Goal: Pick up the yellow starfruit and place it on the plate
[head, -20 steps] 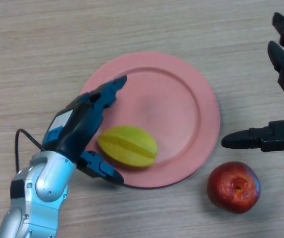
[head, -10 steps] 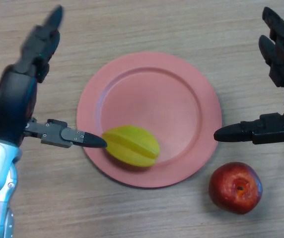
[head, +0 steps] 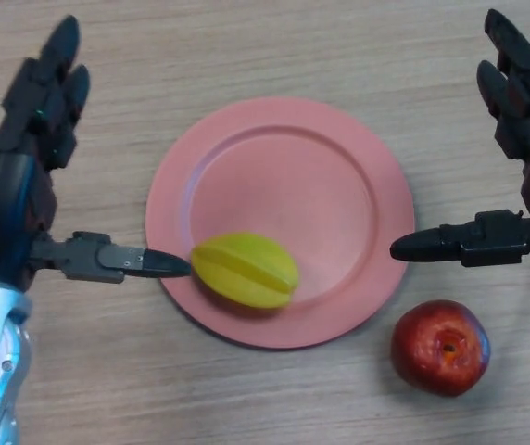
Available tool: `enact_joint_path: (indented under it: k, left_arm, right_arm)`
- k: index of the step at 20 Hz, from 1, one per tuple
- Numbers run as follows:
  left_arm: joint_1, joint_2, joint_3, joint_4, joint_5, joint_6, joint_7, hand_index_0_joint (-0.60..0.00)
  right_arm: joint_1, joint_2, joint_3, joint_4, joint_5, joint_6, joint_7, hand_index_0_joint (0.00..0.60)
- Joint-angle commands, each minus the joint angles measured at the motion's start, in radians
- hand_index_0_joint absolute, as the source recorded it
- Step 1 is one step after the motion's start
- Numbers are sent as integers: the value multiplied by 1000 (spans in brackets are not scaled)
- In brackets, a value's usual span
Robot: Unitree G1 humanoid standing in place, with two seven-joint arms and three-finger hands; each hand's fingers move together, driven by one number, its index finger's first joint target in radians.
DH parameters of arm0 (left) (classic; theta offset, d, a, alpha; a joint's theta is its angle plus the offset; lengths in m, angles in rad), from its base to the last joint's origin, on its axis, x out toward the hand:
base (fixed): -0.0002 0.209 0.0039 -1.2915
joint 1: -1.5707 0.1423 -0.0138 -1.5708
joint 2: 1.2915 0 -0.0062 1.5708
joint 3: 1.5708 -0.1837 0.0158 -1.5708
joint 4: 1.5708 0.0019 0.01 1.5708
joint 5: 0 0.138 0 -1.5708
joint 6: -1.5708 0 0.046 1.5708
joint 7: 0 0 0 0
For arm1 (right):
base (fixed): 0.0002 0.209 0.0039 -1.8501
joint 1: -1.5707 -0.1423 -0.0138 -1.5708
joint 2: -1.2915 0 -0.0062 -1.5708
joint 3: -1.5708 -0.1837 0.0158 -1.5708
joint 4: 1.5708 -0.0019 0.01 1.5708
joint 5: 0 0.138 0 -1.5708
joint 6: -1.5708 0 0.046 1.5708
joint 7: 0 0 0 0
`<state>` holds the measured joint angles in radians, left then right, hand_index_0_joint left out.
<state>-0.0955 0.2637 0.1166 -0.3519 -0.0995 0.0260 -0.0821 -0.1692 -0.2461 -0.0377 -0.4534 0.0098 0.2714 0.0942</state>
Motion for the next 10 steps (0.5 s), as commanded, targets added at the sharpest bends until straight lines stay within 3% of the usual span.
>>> enact_joint_path:
  k: [1, 6, 10]
  left_arm:
    - [-4, 30, 75, -97, -26, -80, 26, 0]
    - [27, 25, 103, -159, -75, -48, 18, 0]
    - [31, 31, 106, -144, 8, -82, 4, 0]
  right_arm:
    - [-6, -18, -42, -89, 73, -102, 16, 0]
    - [8, -19, -42, -105, 77, -61, 36, 0]
    - [11, -26, -49, -83, 59, -91, 61, 0]
